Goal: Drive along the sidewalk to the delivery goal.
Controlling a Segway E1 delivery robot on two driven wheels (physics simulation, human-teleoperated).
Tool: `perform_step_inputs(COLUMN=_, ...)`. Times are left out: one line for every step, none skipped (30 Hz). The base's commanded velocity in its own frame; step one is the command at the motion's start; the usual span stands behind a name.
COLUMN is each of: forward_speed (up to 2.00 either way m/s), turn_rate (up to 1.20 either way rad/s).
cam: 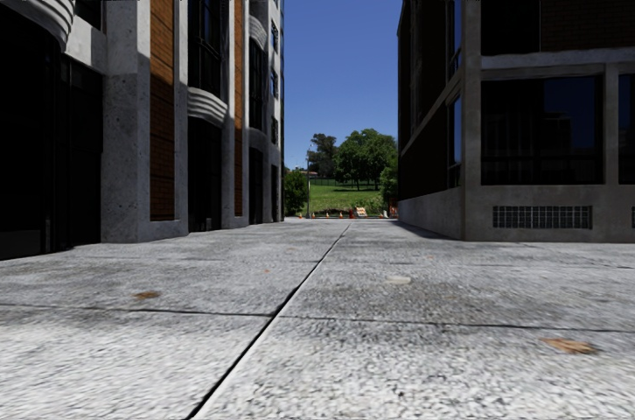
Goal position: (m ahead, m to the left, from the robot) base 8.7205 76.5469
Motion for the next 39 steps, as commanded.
perform_step_inputs(forward_speed=2.0, turn_rate=0.0)
perform_step_inputs(forward_speed=2.0, turn_rate=0.0)
perform_step_inputs(forward_speed=2.0, turn_rate=0.0)
perform_step_inputs(forward_speed=2.0, turn_rate=0.0)
perform_step_inputs(forward_speed=2.0, turn_rate=0.0)
perform_step_inputs(forward_speed=2.0, turn_rate=0.0)
perform_step_inputs(forward_speed=2.0, turn_rate=0.0)
perform_step_inputs(forward_speed=2.0, turn_rate=0.0)
perform_step_inputs(forward_speed=2.0, turn_rate=0.0)
perform_step_inputs(forward_speed=2.0, turn_rate=0.0)
perform_step_inputs(forward_speed=2.0, turn_rate=0.0)
perform_step_inputs(forward_speed=2.0, turn_rate=0.0)
perform_step_inputs(forward_speed=2.0, turn_rate=0.0)
perform_step_inputs(forward_speed=2.0, turn_rate=0.0)
perform_step_inputs(forward_speed=2.0, turn_rate=0.0)
perform_step_inputs(forward_speed=2.0, turn_rate=0.0)
perform_step_inputs(forward_speed=2.0, turn_rate=0.0)
perform_step_inputs(forward_speed=2.0, turn_rate=0.0)
perform_step_inputs(forward_speed=2.0, turn_rate=0.0)
perform_step_inputs(forward_speed=2.0, turn_rate=0.0)
perform_step_inputs(forward_speed=2.0, turn_rate=0.0)
perform_step_inputs(forward_speed=2.0, turn_rate=0.0)
perform_step_inputs(forward_speed=2.0, turn_rate=0.0)
perform_step_inputs(forward_speed=2.0, turn_rate=0.0)
perform_step_inputs(forward_speed=2.0, turn_rate=0.0)
perform_step_inputs(forward_speed=2.0, turn_rate=0.0)
perform_step_inputs(forward_speed=2.0, turn_rate=0.0)
perform_step_inputs(forward_speed=2.0, turn_rate=0.0)
perform_step_inputs(forward_speed=2.0, turn_rate=0.0)
perform_step_inputs(forward_speed=2.0, turn_rate=0.0)
perform_step_inputs(forward_speed=2.0, turn_rate=0.0)
perform_step_inputs(forward_speed=2.0, turn_rate=0.0)
perform_step_inputs(forward_speed=2.0, turn_rate=0.0)
perform_step_inputs(forward_speed=2.0, turn_rate=0.0)
perform_step_inputs(forward_speed=2.0, turn_rate=0.0)
perform_step_inputs(forward_speed=2.0, turn_rate=0.0)
perform_step_inputs(forward_speed=2.0, turn_rate=0.0)
perform_step_inputs(forward_speed=2.0, turn_rate=0.0)
perform_step_inputs(forward_speed=2.0, turn_rate=0.0)
